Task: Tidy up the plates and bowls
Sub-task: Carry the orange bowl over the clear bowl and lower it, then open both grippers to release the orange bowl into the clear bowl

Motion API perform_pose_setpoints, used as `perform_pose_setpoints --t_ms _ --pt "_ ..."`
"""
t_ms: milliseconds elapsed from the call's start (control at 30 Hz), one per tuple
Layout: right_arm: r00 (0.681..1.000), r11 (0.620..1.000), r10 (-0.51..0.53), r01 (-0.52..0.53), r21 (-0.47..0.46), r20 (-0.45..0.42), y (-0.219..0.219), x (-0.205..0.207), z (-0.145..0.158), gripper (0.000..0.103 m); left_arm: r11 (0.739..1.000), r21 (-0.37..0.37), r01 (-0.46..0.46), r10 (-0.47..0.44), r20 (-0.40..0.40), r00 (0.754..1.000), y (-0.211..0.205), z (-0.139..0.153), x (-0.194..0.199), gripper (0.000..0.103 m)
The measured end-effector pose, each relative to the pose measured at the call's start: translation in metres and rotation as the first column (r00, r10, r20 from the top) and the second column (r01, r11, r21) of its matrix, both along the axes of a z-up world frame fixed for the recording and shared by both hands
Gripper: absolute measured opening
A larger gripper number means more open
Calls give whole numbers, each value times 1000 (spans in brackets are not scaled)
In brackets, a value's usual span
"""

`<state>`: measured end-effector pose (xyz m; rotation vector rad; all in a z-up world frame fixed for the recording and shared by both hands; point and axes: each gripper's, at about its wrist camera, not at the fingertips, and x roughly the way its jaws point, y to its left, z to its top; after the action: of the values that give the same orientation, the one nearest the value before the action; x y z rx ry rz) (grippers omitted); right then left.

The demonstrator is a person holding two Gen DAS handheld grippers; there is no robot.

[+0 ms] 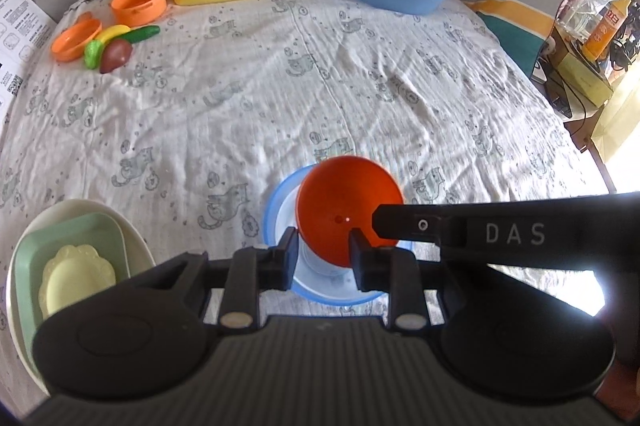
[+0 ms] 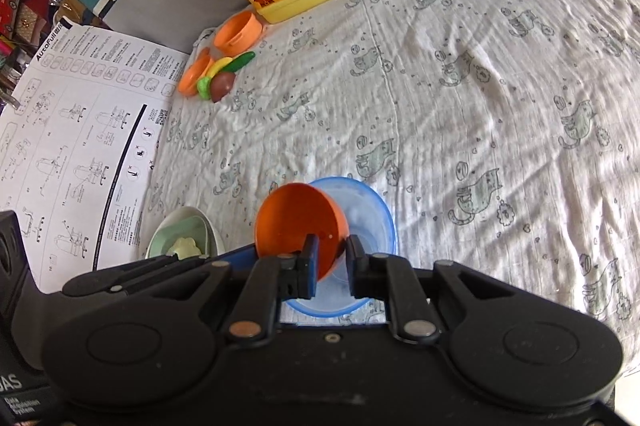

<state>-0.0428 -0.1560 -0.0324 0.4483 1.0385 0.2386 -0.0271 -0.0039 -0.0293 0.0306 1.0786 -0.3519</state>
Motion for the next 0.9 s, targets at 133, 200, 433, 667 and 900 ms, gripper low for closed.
perform_pose_setpoints --t_ms 133,200,433,667,900 --pt "1000 1000 1 -1 8 -12 -1 2 -4 16 1000 7 0 0 -9 1000 -1 -5 2 26" --pt "1000 1000 0 0 10 -19 -1 3 -7 16 1000 10 1 -1 -14 1000 -1 -8 2 26" --pt "1000 1000 -10 10 15 -21 0 4 -9 32 1000 13 -9 9 -4 1000 0 -9 3 39" --pt "996 998 -65 65 -7 66 -10 1 9 90 997 12 -80 78 102 992 18 9 -2 101" --pt "993 993 -102 105 -50 59 -20 -3 4 102 992 -23 -122 124 89 988 41 5 -3 103"
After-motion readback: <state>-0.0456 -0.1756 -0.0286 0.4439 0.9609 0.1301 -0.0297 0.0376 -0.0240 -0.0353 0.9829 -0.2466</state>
